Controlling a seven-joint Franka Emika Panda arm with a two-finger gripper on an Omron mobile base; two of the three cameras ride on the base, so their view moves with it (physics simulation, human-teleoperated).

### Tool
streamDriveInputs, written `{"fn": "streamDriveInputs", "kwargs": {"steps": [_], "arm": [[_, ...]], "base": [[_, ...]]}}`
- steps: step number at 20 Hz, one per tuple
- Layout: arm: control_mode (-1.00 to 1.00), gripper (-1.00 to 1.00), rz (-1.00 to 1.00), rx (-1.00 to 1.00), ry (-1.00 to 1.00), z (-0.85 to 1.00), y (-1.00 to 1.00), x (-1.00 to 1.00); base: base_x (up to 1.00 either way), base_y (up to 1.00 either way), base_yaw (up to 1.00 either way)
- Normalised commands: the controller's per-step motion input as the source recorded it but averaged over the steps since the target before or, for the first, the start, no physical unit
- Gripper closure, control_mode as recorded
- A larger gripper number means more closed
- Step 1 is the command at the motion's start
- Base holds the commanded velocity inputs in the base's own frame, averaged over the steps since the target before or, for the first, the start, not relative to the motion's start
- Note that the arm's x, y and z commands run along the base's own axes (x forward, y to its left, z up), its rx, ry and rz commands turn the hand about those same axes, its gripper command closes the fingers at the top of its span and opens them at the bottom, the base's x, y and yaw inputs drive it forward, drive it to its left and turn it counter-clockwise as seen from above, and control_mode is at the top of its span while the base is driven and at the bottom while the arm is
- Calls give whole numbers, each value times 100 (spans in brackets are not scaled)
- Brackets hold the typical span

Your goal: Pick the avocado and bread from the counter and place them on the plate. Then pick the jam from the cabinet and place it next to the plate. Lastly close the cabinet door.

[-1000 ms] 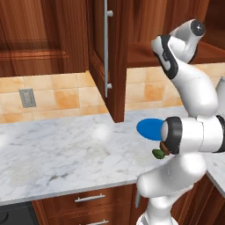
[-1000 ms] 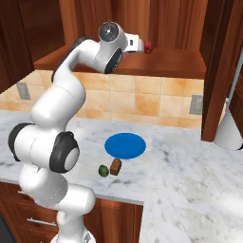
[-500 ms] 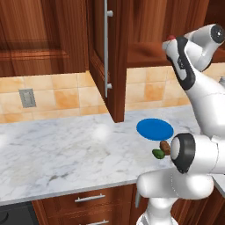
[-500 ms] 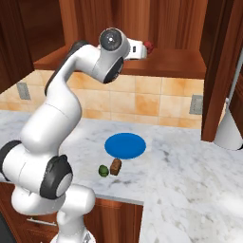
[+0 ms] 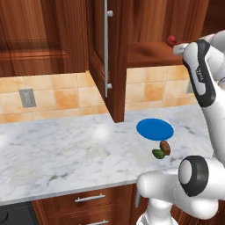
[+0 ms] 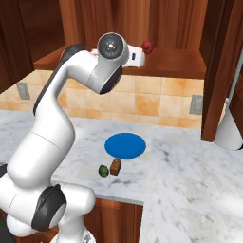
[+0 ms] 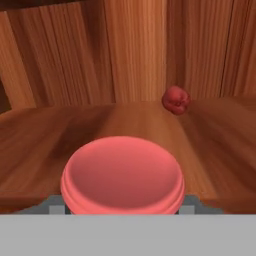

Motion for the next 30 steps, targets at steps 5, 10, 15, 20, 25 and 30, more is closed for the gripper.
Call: {"fn": "streamDriveInputs", "kwargs": {"steps": [5,10,15,20,25,30], "arm": [[-100,100,8,0,-9,-38,0,-89],[-100,100,8,0,-8,-56,0,-58],[-100,100,8,0,-9,-71,0,-31],[-100,100,10,0,-5,-65,0,-11],[-100,100,10,-1,-1,-50,0,0],[-100,100,9,-7,0,-42,-2,0]], "base": [[0,0,0],[0,0,0],[0,0,0],[0,0,0],[0,0,0],[0,0,0]]}}
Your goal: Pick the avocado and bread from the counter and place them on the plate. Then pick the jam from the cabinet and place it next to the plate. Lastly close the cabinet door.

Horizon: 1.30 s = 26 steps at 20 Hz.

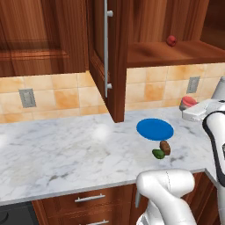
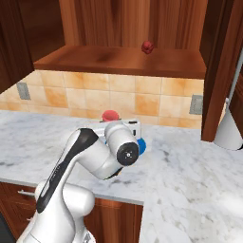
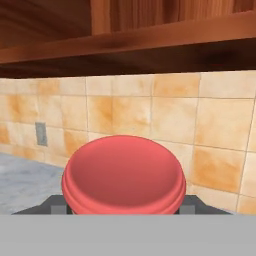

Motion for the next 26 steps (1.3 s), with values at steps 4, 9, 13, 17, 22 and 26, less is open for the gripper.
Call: {"fn": "streamDriveInputs", "kwargs": {"steps": [4,9,13,17,22,26], "arm": [[-100,100,7,-11,0,-32,-12,0],[-100,100,5,-12,1,-27,-21,0],[-100,100,5,-12,4,-29,-24,0],[-100,100,6,-8,9,-36,-25,8],[-100,100,8,-8,11,-42,-23,19],[-100,100,5,-9,8,-43,-18,22]], "base": [[0,0,0],[0,0,0],[0,0,0],[0,0,0],[0,0,0],[0,0,0]]}}
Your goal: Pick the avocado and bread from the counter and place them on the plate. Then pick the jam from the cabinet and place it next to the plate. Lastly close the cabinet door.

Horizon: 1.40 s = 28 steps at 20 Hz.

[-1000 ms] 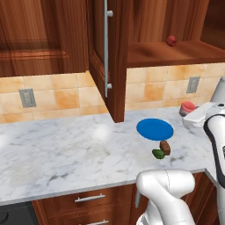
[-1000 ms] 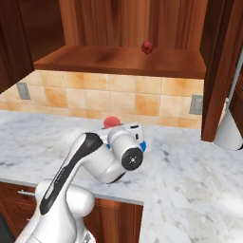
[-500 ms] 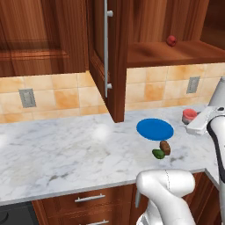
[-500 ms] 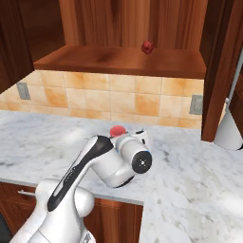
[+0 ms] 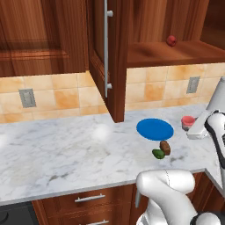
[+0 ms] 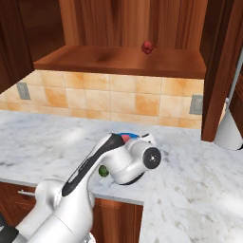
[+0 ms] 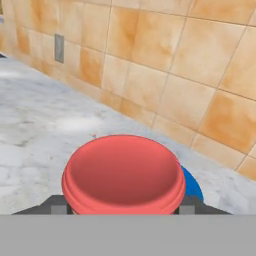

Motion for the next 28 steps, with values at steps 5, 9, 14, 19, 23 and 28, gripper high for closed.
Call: {"fn": "streamDriveInputs", "kwargs": {"steps": [5,9,14,19,23,28], "arm": [[-100,100,2,-7,3,-43,-19,28],[-100,100,1,-2,0,-47,-22,31],[-100,100,0,-7,1,-51,-20,25],[-100,100,0,-11,5,-41,-24,16],[-100,100,0,-13,10,-35,-19,20],[-100,100,4,-8,10,-40,-14,32]], "base": [[0,0,0],[0,0,0],[0,0,0],[0,0,0],[0,0,0],[0,0,0]]}}
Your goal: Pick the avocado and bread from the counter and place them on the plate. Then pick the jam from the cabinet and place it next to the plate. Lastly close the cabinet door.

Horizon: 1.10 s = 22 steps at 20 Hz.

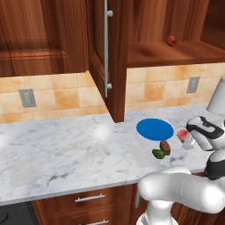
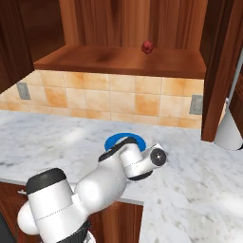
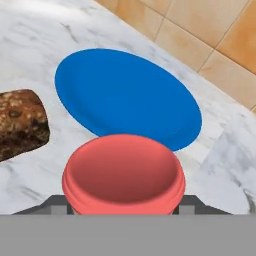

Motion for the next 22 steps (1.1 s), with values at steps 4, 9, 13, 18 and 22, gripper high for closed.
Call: {"fn": "streamDriveInputs", "kwargs": {"steps": [4,9,13,18,22], "arm": [[-100,100,11,0,1,-24,-21,45],[-100,100,12,0,0,-14,-26,60],[-100,100,12,0,0,-23,-23,43],[-100,100,12,0,0,-32,-30,23],[-100,100,7,3,1,-35,-34,4]], "base": [[0,0,0],[0,0,0],[0,0,0],[0,0,0],[0,0,0]]}}
